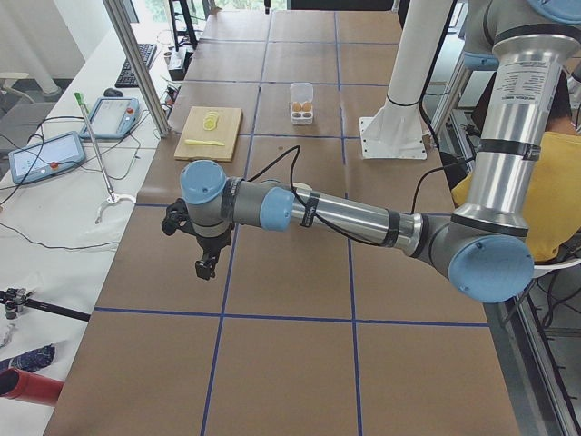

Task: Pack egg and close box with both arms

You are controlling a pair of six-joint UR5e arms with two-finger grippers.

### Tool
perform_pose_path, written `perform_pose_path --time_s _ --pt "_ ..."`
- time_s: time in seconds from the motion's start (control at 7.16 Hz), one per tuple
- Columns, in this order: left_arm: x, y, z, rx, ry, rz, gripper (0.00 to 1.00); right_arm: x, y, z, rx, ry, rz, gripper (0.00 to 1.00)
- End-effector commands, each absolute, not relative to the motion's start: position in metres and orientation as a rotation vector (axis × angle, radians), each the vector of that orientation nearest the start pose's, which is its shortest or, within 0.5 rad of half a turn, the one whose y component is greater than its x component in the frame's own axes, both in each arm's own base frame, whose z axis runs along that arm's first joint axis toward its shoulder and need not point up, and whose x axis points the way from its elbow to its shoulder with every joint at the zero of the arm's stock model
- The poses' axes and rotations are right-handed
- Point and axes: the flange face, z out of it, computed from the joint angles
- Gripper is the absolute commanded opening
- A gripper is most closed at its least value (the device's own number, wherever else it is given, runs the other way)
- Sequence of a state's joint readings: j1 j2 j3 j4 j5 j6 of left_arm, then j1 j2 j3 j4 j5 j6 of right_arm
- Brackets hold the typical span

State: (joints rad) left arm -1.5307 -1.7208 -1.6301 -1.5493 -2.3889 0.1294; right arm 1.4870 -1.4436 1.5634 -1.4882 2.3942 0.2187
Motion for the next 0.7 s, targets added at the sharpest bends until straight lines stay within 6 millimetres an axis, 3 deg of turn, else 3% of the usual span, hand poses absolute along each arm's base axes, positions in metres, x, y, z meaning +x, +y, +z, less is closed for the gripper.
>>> perform_pose_path --time_s 0.0,0.14,0.42,0.56 --pt "-0.022 -0.549 0.540 0.229 0.814 0.269 1.00 0.019 -0.549 0.591 0.068 -0.794 0.052 1.00" --pt "-0.016 -0.552 0.527 0.240 0.816 0.284 1.00 0.014 -0.552 0.589 0.067 -0.795 0.044 1.00" --pt "-0.016 -0.546 0.530 0.237 0.818 0.286 1.00 -0.002 -0.556 0.584 0.059 -0.798 0.022 1.00" --pt "-0.005 -0.546 0.531 0.242 0.821 0.314 1.00 -0.007 -0.555 0.586 0.053 -0.798 0.014 1.00"
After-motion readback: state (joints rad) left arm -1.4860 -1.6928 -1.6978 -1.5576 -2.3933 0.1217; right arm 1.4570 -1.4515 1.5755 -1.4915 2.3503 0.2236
